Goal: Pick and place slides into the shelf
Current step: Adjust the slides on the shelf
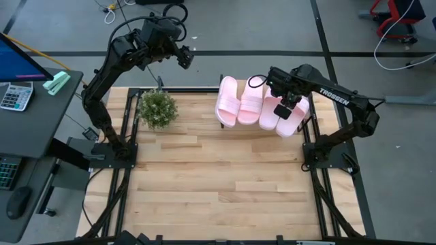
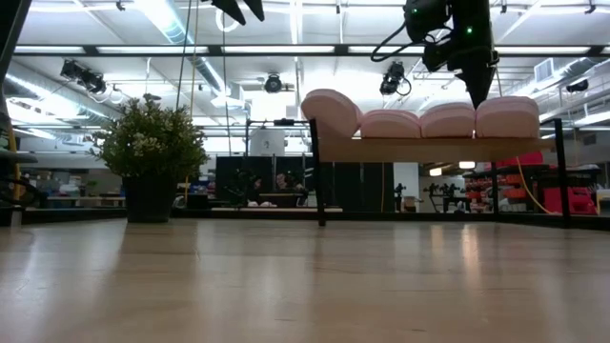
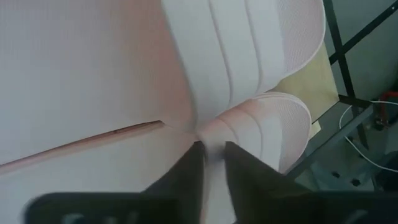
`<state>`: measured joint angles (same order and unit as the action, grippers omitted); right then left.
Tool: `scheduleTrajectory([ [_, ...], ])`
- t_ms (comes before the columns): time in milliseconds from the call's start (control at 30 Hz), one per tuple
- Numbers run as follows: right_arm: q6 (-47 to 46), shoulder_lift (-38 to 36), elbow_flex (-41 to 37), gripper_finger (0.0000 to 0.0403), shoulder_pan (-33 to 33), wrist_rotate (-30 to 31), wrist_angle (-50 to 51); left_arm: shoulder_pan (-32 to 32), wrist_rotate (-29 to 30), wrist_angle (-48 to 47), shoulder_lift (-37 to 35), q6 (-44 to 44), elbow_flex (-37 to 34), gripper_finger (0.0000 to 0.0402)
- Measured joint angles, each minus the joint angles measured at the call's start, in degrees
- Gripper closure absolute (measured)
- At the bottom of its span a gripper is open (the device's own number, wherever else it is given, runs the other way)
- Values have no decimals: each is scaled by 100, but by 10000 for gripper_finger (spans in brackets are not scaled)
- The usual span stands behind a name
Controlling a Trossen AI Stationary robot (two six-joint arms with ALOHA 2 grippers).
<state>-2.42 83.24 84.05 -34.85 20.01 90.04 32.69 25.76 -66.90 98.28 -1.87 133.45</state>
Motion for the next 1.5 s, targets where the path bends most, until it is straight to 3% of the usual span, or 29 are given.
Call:
scheduleTrajectory([
  [167,13,0,0,394,0,41,-2,0,0,8,-2,11,0,104],
  [800,-190,0,95,401,851,331,-7,0,2,233,-2,18,0,104],
  [1133,-690,-7,275,341,1541,-1650,-78,0,3,237,-2,109,0,104],
  [1367,-783,-7,275,302,1840,-2259,-737,0,-42,237,-2,114,0,104],
  [1500,-992,-7,275,295,2022,-2783,-1150,0,-561,235,-2,114,0,104],
])
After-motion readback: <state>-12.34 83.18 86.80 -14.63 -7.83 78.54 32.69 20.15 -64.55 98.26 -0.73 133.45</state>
